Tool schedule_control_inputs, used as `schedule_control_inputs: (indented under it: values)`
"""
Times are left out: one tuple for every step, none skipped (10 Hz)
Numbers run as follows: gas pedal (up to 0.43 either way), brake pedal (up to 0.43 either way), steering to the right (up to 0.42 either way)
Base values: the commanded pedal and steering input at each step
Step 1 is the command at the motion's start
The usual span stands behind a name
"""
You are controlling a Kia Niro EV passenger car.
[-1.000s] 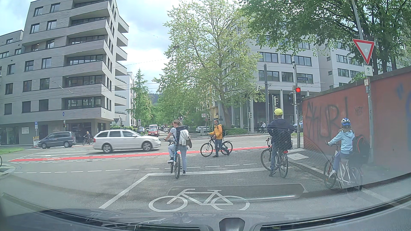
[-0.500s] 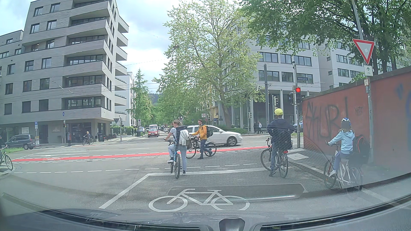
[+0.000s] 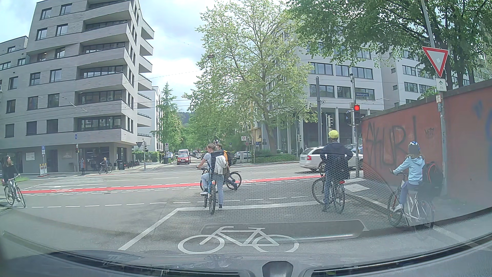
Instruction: Follow the waypoints while adhering to traffic rules and regulations
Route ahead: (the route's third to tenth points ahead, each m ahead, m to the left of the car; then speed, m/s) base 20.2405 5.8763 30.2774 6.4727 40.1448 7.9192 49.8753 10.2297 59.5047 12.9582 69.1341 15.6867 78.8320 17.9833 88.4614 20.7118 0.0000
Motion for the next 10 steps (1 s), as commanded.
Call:
schedule_control_inputs:
  values:
    - [0.0, 0.262, -0.016]
    - [0.0, 0.262, -0.016]
    - [0.0, 0.262, -0.016]
    - [0.0, 0.262, -0.016]
    - [0.0, 0.262, -0.016]
    - [0.0, 0.262, -0.016]
    - [0.0, 0.262, -0.016]
    - [0.0, 0.262, -0.016]
    - [0.0, 0.262, -0.016]
    - [0.0, 0.262, -0.016]
